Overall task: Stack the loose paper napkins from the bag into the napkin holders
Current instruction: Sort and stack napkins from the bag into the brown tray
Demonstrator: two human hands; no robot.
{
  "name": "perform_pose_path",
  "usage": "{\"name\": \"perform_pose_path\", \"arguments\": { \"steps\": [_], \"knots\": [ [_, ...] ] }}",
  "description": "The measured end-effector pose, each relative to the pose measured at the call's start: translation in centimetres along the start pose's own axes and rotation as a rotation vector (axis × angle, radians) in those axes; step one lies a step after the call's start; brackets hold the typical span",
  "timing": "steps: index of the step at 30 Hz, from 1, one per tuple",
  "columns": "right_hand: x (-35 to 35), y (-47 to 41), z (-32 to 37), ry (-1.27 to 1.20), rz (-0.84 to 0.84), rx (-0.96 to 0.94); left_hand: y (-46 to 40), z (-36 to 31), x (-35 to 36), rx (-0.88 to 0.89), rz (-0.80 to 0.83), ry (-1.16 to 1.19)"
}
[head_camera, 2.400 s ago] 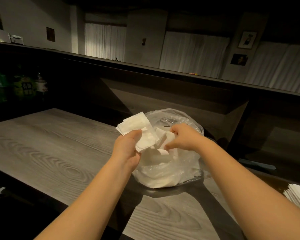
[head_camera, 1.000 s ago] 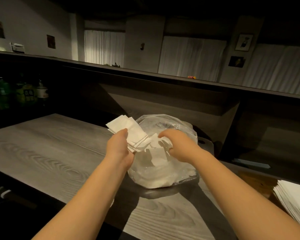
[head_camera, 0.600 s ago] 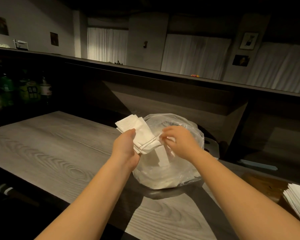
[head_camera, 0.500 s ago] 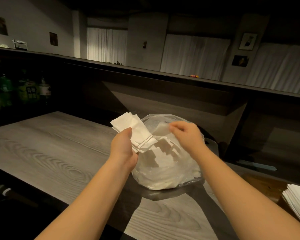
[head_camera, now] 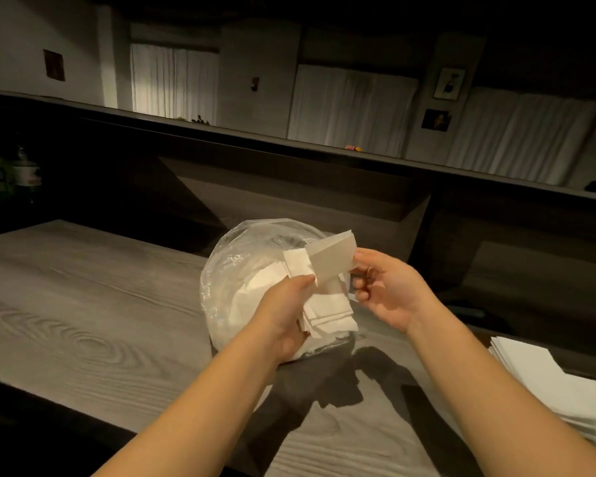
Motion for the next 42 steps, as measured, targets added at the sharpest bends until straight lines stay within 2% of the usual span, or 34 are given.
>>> {"name": "perform_pose_path", "arguments": {
  "steps": [4, 15, 19, 21, 26, 30, 33, 35, 36, 38, 40, 42],
  "knots": [
    [-2.7, 1.4, -1.3, -0.039, -0.019, 0.063, 0.0, 1.5, 1.8, 0.010, 0.035, -0.098],
    [-7.1, 3.4, -1.8, -0.060, -0.086, 0.064, 0.7, 3.7, 5.1, -0.009, 0.085, -0.249],
    [-8.3, 3.2, -2.1, 0.135, -0.187, 0.007, 0.3, 4.7, 5.3, -0.032, 0.065, -0.252],
    [-8.4, 3.1, -2.4, 0.102, -0.215, -0.020, 0.2, 5.2, 5.7, -0.037, 0.082, -0.267],
    [-7.4, 3.2, -4.1, 0.016, -0.166, 0.016, -0.6, 6.0, 6.6, 0.010, 0.148, -0.438],
    [-8.2, 2.3, -4.9, 0.031, -0.171, 0.030, -1.5, 6.3, 5.7, -0.036, 0.167, -0.484],
    [-9.1, 2.1, -4.8, 0.193, -0.216, -0.026, -1.9, 6.3, 4.7, -0.074, 0.103, -0.317],
    [-9.7, 2.5, -3.7, 0.414, -0.225, -0.192, -2.2, 7.0, 4.4, -0.146, 0.060, -0.081],
    [-9.4, 2.9, -2.9, 0.596, -0.173, -0.336, -2.4, 7.5, 4.3, -0.179, 0.049, 0.018],
    [-7.8, 4.2, -2.5, 0.966, 0.037, -0.556, -2.6, 8.1, 4.6, -0.227, 0.067, 0.127],
    [-7.0, 4.9, -3.6, 1.150, 0.248, -0.592, -2.9, 8.3, 4.7, -0.237, 0.074, 0.155],
    [-7.3, 5.0, -4.1, 1.196, 0.259, -0.633, -3.2, 8.6, 4.7, -0.244, 0.076, 0.178]
  ]
}}
Point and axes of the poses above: each hand's wrist, its own y-axis away from the middle knuckle, its own x-axis out of the palm, z = x × y, the point moved 8 cm from there along -y, towards the middle knuckle, and after that the axes turned 3 degrees about -y, right-handed, at the moved point
